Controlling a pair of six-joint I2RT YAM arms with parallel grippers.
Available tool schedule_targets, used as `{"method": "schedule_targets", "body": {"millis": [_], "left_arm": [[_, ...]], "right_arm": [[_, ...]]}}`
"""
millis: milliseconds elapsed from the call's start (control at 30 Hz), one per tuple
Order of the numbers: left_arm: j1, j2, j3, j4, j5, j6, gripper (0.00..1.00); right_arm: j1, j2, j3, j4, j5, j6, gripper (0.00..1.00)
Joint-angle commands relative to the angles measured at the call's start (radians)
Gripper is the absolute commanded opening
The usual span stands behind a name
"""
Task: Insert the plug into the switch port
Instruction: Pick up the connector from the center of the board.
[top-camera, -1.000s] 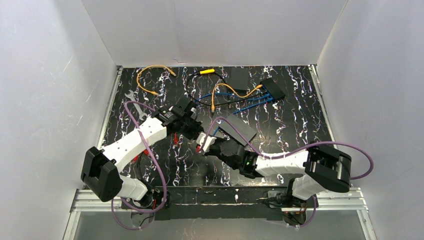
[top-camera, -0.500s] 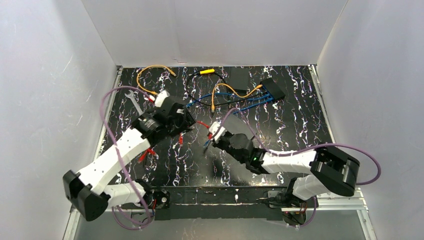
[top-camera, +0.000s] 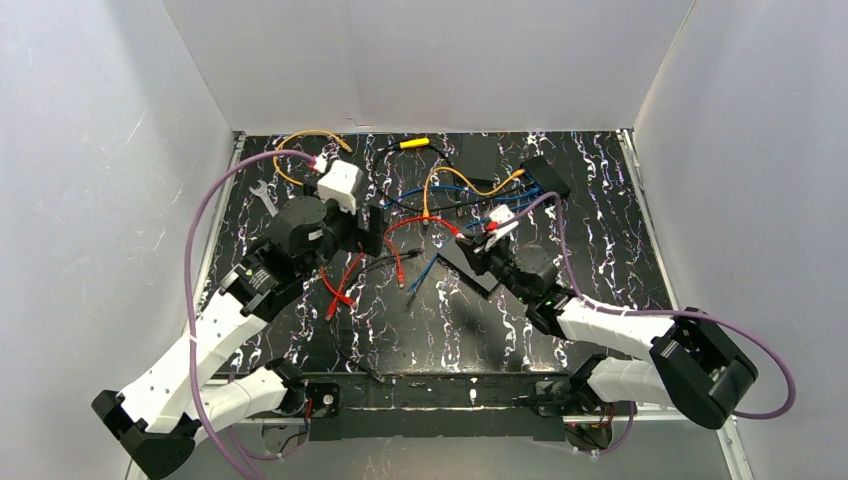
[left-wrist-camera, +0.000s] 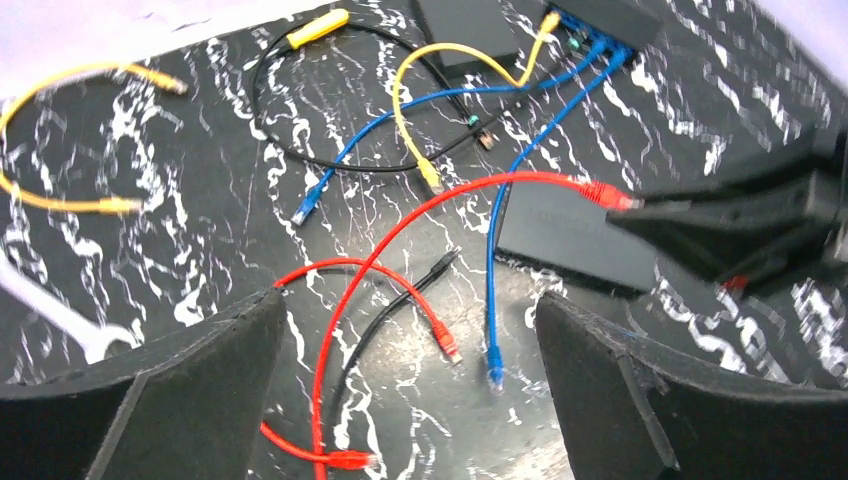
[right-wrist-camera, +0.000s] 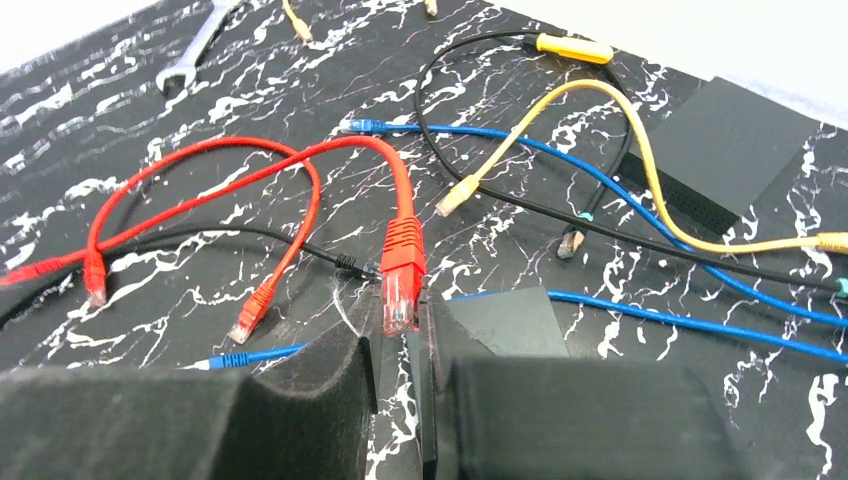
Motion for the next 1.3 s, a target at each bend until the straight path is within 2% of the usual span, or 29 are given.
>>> {"method": "schedule_targets", "body": {"millis": [0, 200, 367, 567, 700, 867, 967, 1067, 1267], "left_arm": [[-0.002, 0.043, -0.028, 0.087, 0.194, 0.332, 0.93], [-0.002, 0.08, -0.119, 0.145, 0.411, 0.503, 0.91], [-0.002, 0.038, -0.235, 0.216, 0.505, 0.597, 0.89], [-0.002, -0.017, -0.299, 0.241, 0.394, 0.623, 0.89], [-0.002, -0.053, -0.316, 0.279, 0.33, 0.617, 0.9], [-0.002, -0.108, -0.34, 0.305, 0.276, 0.615, 0.9], [-0.002, -0.142, -0.356, 0.318, 0.274, 0.614, 0.9], [-0.002, -0.168, -0.361, 0.316, 0.296, 0.62, 0.9], [-0.002, -0.179, -0.363, 0.316, 0.348, 0.622, 0.9]], "right_arm": [[-0.091, -0.057, -0.037, 0.14, -0.132, 0.186, 0.01], [-0.151, -0.016, -0.038, 0.191, -0.336, 0.251, 0.01], [-0.157, 0.035, -0.021, 0.217, -0.444, 0.278, 0.01], [-0.185, 0.007, -0.055, 0.3, -0.335, 0.329, 0.01], [-0.197, -0.019, 0.04, 0.25, -0.246, 0.32, 0.01], [-0.197, -0.009, 0.168, 0.274, -0.171, 0.325, 0.01], [-0.198, 0.009, 0.223, 0.265, -0.199, 0.32, 0.01], [-0.198, 0.023, 0.258, 0.142, -0.281, 0.292, 0.01], [-0.197, 0.048, 0.185, 0.058, -0.416, 0.305, 0.01]]}}
